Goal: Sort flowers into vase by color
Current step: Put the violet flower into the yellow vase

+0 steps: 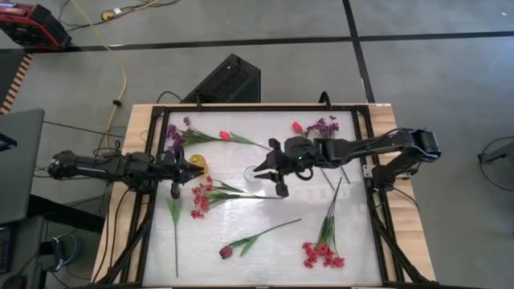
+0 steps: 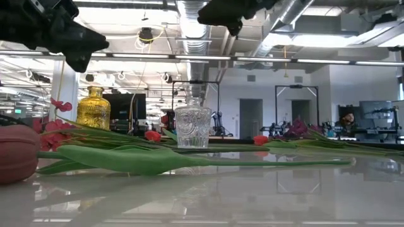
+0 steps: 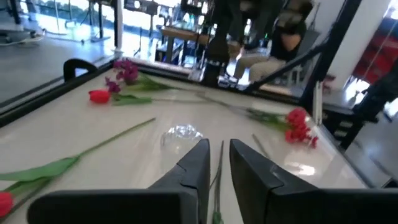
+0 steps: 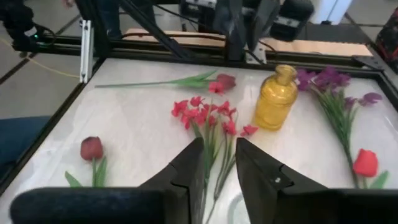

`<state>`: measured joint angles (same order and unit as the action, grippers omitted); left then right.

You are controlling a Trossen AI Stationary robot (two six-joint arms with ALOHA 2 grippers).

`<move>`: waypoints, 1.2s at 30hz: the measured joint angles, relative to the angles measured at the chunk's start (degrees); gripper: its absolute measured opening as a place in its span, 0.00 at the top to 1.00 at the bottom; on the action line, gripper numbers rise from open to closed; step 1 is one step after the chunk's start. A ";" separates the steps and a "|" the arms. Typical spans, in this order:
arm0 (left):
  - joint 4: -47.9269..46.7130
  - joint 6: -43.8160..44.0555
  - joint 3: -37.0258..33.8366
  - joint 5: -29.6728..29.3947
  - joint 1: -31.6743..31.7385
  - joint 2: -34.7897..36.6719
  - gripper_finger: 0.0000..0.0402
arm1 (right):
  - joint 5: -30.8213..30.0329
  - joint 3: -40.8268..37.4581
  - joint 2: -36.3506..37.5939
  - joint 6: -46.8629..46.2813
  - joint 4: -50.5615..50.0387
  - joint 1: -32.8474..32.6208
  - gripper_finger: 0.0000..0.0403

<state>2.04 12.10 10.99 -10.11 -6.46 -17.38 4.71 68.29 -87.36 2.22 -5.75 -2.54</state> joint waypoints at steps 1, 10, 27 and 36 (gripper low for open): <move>0.02 -0.48 0.49 -1.14 -0.84 -1.36 0.90 | -0.01 0.88 -0.42 0.00 -0.48 -0.37 0.68; -3.86 -1.55 5.97 -8.76 -6.88 -10.87 0.99 | -0.02 4.49 -3.30 1.39 -4.00 -3.60 0.58; -9.06 -0.78 7.55 -17.33 -11.98 -15.86 1.00 | -0.08 4.38 -10.48 19.09 -3.55 -7.08 0.56; -9.01 -1.26 7.52 -15.42 -11.97 -19.28 1.00 | -0.31 4.47 -16.13 6.88 -0.81 -7.59 0.56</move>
<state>-6.98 10.83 18.52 -25.53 -18.43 -36.65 4.40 72.76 -103.49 9.10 -6.56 -10.13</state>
